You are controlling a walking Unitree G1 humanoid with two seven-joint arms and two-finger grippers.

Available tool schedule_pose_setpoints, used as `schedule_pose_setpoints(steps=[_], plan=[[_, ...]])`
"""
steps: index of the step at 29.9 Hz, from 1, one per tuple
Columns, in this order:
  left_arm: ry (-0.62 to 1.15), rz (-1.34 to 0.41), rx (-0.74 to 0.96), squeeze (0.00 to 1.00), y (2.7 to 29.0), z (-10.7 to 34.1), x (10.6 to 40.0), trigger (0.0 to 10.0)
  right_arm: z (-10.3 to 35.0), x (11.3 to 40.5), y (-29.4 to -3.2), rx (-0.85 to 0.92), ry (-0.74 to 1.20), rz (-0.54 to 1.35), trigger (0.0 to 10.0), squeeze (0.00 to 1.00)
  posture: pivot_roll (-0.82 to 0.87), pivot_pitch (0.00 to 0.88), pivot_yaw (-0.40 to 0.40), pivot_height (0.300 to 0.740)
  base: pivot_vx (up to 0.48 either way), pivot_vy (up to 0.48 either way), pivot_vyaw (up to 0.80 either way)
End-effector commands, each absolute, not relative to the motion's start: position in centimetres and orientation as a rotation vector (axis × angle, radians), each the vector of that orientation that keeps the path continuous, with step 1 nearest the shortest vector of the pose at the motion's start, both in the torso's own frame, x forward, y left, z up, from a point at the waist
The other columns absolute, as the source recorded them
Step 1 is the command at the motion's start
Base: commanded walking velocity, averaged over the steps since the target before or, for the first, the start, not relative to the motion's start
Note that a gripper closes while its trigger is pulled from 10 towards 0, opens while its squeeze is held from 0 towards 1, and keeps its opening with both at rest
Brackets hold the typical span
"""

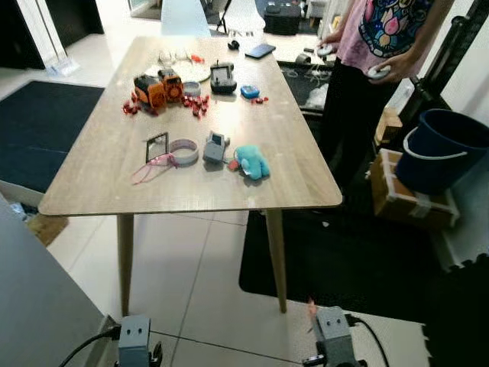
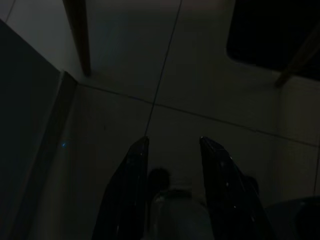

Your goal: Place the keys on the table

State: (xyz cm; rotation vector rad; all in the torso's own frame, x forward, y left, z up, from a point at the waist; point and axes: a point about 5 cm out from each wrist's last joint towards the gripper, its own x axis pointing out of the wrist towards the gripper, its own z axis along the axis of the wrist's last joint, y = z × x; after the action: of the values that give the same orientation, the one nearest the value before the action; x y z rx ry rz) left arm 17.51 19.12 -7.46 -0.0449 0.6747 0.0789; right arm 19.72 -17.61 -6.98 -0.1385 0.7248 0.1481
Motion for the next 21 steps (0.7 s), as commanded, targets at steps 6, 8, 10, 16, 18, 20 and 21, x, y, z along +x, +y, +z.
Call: schedule_pose_setpoints(steps=[6,8,10,16,18,20,21], plan=[[0.699,0.091,-0.012,0.00,19.24,-7.69,17.18,10.0,-7.29,19.19,-17.92,-0.137,0.749,0.138,10.0,0.00,0.04,0.098,-0.031,0.740,0.000,0.000,0.00],[0.679,0.089,-0.017,0.00,19.34,-7.47,17.42,10.0,-7.29,19.19,-17.96,-0.138,0.750,0.138,10.0,0.00,0.04,0.099,-0.032,0.740,0.000,0.000,0.00],[0.669,0.087,-0.021,0.00,19.36,-7.37,17.52,10.0,-7.29,19.19,-17.97,-0.139,0.750,0.138,10.0,0.00,0.04,0.099,-0.032,0.740,0.000,0.000,0.00],[0.643,0.083,-0.034,0.00,19.26,-7.10,17.78,10.0,-7.28,19.22,-17.98,-0.140,0.751,0.139,10.0,0.00,0.04,0.100,-0.032,0.740,0.084,0.000,0.00],[0.639,0.082,-0.036,0.00,19.19,-7.06,17.83,10.0,-7.28,19.22,-17.98,-0.140,0.752,0.139,10.0,0.00,0.04,0.101,-0.032,0.740,0.272,0.000,0.00],[0.633,0.080,-0.041,0.00,19.07,-6.99,17.92,10.0,-7.29,19.21,-17.99,-0.140,0.752,0.139,10.0,0.00,0.04,0.101,-0.032,0.740,0.304,0.000,0.00],[0.630,0.079,-0.042,0.00,19.02,-6.95,17.96,10.0,-7.29,19.20,-18.00,-0.140,0.752,0.139,10.0,0.00,0.04,0.100,-0.031,0.740,0.311,0.000,0.00]])
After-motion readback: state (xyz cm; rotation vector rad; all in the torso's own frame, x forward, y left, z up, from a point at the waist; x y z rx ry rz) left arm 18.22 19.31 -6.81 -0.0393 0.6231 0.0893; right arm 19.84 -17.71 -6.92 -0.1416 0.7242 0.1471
